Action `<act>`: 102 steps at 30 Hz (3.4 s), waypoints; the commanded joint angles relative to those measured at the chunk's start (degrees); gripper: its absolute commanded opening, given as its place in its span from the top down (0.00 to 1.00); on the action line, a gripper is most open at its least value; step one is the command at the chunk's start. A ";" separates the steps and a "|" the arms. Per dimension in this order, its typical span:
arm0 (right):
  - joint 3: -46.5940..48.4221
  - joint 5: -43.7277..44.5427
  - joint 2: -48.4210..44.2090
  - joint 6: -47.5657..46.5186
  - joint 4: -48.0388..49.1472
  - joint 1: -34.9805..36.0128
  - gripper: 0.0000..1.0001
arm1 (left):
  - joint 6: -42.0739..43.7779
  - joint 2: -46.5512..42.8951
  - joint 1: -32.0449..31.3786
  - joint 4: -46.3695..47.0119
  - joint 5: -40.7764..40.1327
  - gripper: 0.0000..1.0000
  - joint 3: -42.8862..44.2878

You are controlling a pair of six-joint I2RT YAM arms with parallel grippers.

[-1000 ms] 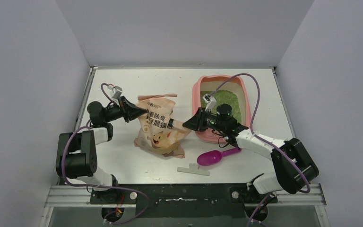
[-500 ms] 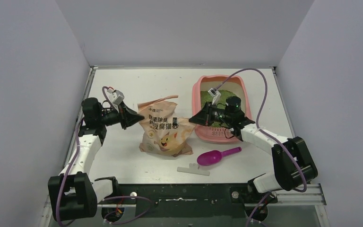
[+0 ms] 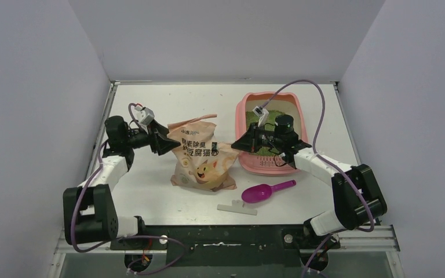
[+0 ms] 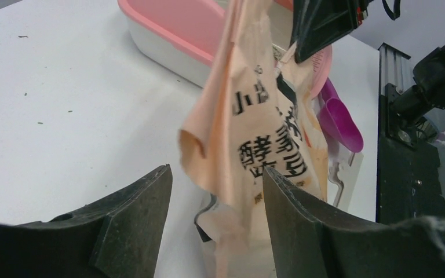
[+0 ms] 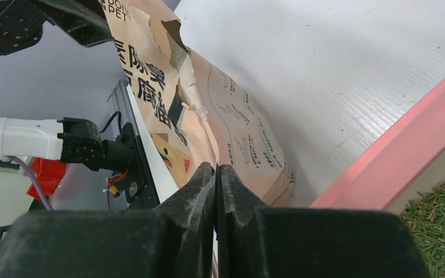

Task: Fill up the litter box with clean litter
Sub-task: Close the cat litter bag at the center of the board.

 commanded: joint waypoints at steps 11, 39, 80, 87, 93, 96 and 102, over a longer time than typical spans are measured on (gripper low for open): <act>4.90 0.48 -1.56 -3.82 -0.68 3.13 1.00 | -24.83 14.02 -4.79 41.17 10.99 0.53 0.88; 7.77 1.50 -7.54 -13.74 -6.26 1.62 0.39 | -20.41 -10.39 1.01 -2.83 12.69 1.00 -3.17; 37.21 6.24 19.68 -6.25 -38.35 11.63 1.00 | 15.30 -17.65 -1.63 -62.52 -18.83 0.40 19.65; 43.31 8.71 23.84 -6.11 -48.04 11.75 0.77 | 12.81 -32.78 -4.47 -37.80 -22.34 0.24 8.59; 44.30 17.76 18.19 -13.48 -48.33 10.28 0.49 | 21.57 -31.26 -13.78 -40.42 -31.15 0.21 10.18; 41.75 22.87 13.55 -17.27 -46.47 8.68 0.44 | 26.61 -28.04 -21.35 -40.37 -40.44 0.19 12.18; 30.03 19.26 2.36 -21.49 -38.06 2.54 0.22 | 35.56 -18.93 -32.54 -39.53 -47.57 0.18 17.30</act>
